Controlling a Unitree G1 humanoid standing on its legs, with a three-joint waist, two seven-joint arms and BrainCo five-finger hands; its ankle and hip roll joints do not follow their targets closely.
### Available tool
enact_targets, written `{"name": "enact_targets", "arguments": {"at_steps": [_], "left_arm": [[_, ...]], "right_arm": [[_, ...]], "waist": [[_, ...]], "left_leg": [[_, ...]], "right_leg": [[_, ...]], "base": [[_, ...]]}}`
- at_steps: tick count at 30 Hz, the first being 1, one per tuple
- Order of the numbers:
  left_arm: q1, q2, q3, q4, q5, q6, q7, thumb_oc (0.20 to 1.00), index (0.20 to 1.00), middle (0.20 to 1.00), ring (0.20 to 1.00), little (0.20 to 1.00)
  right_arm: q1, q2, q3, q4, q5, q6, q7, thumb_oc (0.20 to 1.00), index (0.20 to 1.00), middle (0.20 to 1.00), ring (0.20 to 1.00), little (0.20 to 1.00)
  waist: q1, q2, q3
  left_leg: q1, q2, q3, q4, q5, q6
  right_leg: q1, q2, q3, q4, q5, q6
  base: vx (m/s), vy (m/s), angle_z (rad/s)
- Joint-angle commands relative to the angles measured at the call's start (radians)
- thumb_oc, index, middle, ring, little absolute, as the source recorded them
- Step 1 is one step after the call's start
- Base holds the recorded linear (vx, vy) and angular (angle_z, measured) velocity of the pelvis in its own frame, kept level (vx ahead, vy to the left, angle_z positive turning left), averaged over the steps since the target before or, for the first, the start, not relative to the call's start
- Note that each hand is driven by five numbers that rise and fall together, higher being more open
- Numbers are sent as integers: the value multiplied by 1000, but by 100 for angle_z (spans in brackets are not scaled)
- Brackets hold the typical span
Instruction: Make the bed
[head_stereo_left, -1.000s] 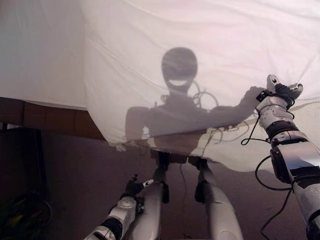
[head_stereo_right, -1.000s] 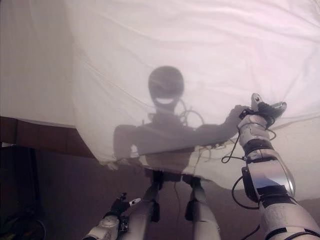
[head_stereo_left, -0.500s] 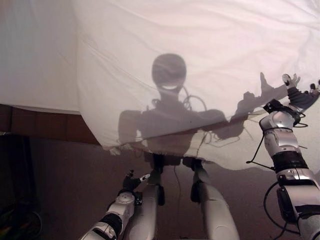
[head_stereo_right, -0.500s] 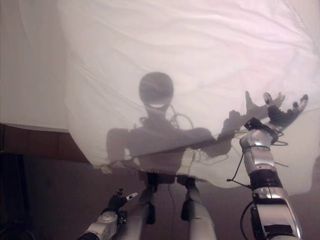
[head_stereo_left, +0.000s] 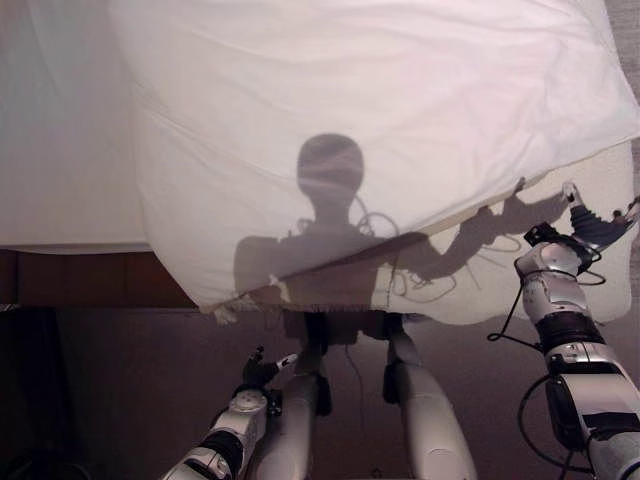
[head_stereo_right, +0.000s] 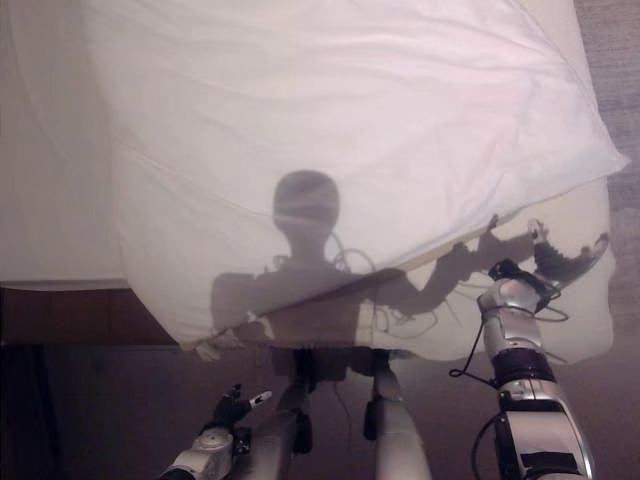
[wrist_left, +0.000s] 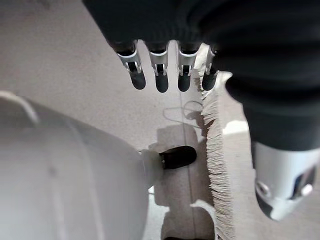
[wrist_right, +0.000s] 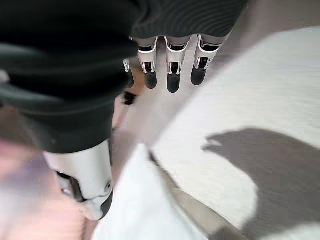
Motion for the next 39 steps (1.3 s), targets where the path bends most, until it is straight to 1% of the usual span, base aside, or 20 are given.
{"name": "enact_targets", "arguments": {"at_steps": [1,2,3,4,6,7,10,15,16,17,19,20,25,27,28,29,30,31,35,39], "left_arm": [[18,10,-7,56,-25,11,-13,1000,1000,1000,1000,1000],[17,16,-6,57,-33,13,-20,1000,1000,1000,1000,1000],[14,15,-4,57,-34,13,-20,1000,1000,1000,1000,1000],[22,23,-10,51,-45,9,-32,1000,1000,1000,1000,1000],[23,26,-11,48,-49,9,-39,1000,1000,1000,1000,1000],[29,32,-14,43,-61,5,-49,1000,1000,1000,1000,1000],[34,36,-24,26,-73,-1,-61,1000,1000,1000,1000,1000],[30,31,-37,0,-84,-9,-67,1000,1000,1000,1000,1000],[25,28,-42,0,-85,-9,-63,1000,1000,1000,1000,1000],[25,28,-42,0,-85,-9,-63,1000,1000,1000,1000,1000],[18,24,-48,-3,-90,-10,-57,1000,1000,1000,1000,1000],[15,25,-50,-1,-89,-10,-57,1000,1000,1000,1000,1000],[0,28,-56,15,-88,-2,-55,1000,1000,1000,1000,1000],[-7,29,-58,13,-92,-3,-51,1000,1000,1000,1000,1000],[-8,31,-67,5,-98,-5,-51,1000,1000,1000,1000,1000],[-8,30,-67,5,-98,-5,-51,1000,1000,1000,1000,1000],[-10,35,-72,-3,-100,-6,-52,1000,1000,1000,1000,1000],[-11,35,-77,-10,-108,-7,-51,1000,1000,1000,1000,1000],[-13,31,-88,-37,-128,-10,-51,1000,1000,1000,1000,1000],[-11,24,-119,-146,-214,-18,-101,1000,1000,1000,1000,1000]], "right_arm": [[-133,-26,51,74,187,-32,135,1000,1000,1000,1000,1000],[-166,-44,84,136,193,-3,165,1000,1000,1000,1000,1000],[-174,-47,87,144,197,-3,171,1000,1000,1000,1000,1000],[-210,-53,127,195,211,45,222,1000,1000,1000,1000,1000],[-240,-68,142,240,224,63,255,1000,1000,1000,1000,1000],[-281,-89,162,289,236,98,294,1000,1000,1000,1000,1000],[-347,-127,190,332,226,122,327,1000,1000,1000,1000,1000],[-392,-142,192,284,263,83,338,1000,1000,1000,1000,1000],[-401,-127,174,225,312,29,342,1000,1000,1000,1000,1000],[-399,-126,173,221,311,29,339,1000,1000,1000,1000,1000],[-405,-106,164,152,344,-38,335,1000,1000,1000,1000,1000],[-408,-100,163,141,348,-47,334,1000,1000,1000,1000,1000],[-445,-89,184,169,356,-46,336,1000,1000,1000,1000,1000],[-477,-100,207,220,352,-22,347,1000,1000,1000,1000,1000],[-506,-114,228,273,348,14,353,1000,1000,1000,1000,1000],[-510,-115,229,277,349,15,356,1000,1000,1000,1000,1000],[-544,-136,256,334,320,57,352,485,485,485,485,485],[-563,-139,258,348,322,59,341,200,200,200,200,200],[-586,-130,271,347,327,62,339,200,200,200,200,200],[-595,-114,289,318,325,68,353,200,200,200,200,200]], "waist": [[40,-29,-11],[45,-30,-6],[43,-29,-5],[57,-29,-5],[62,-26,-5],[76,-20,-5],[93,-8,-5],[105,2,-5],[107,5,-5],[107,5,-5],[110,2,-5],[110,-1,-5],[114,-14,-5],[115,-17,-5],[117,-18,-5],[116,-17,-5],[119,-18,-5],[119,-16,-5],[118,-13,-5],[112,-12,-5]], "left_leg": [[-7,-43,-1,1,-34,-30],[-5,-42,-3,1,-37,-31],[-10,-42,-2,1,-31,-31],[-26,-40,-6,1,-27,-32],[-37,-39,-10,1,-22,-33],[-53,-39,-20,1,-23,-36],[-86,-40,-33,1,-14,-40],[-121,-37,-53,1,-5,-42],[-130,-37,-60,1,-4,-43],[-131,-37,-61,1,-4,-43],[-139,-35,-68,1,-2,-46],[-140,-33,-71,1,-2,-46],[-135,-28,-74,1,-5,-49],[-135,-27,-75,1,-4,-51],[-134,-27,-77,1,-4,-52],[-134,-27,-77,1,-4,-52],[-134,-26,-78,1,-4,-54],[-134,-25,-79,1,-4,-54],[-131,-24,-83,1,-4,-54],[-122,-25,-85,1,-4,-56]], "right_leg": [[11,-23,34,103,-29,90],[12,-22,31,105,-33,90],[8,-22,31,104,-28,89],[-5,-21,25,105,-26,89],[-17,-20,19,109,-26,88],[-29,-21,7,115,-33,88],[-56,-24,-13,126,-38,86],[-88,-29,-35,147,-52,84],[-98,-29,-39,153,-58,84],[-99,-29,-40,154,-59,83],[-105,-28,-49,157,-64,82],[-106,-27,-51,157,-64,82],[-99,-23,-54,155,-67,81],[-99,-22,-56,156,-69,80],[-99,-22,-56,162,-72,78],[-100,-22,-56,162,-72,78],[-101,-22,-58,168,-75,76],[-102,-22,-59,173,-78,74],[-104,-24,-61,188,-85,72],[-102,-24,-63,195,-87,71]], "base": [[0,0,0],[0,0,0],[-15,-35,3],[-11,-42,1],[-3,-48,0],[-24,-40,3],[11,-43,12],[17,-31,20],[15,-9,12],[23,-22,9],[12,-18,0],[0,0,0],[3,-12,2],[3,-30,2],[0,0,0],[0,0,0],[0,0,0],[0,0,0],[-5,-9,3],[-5,-1,3]]}}
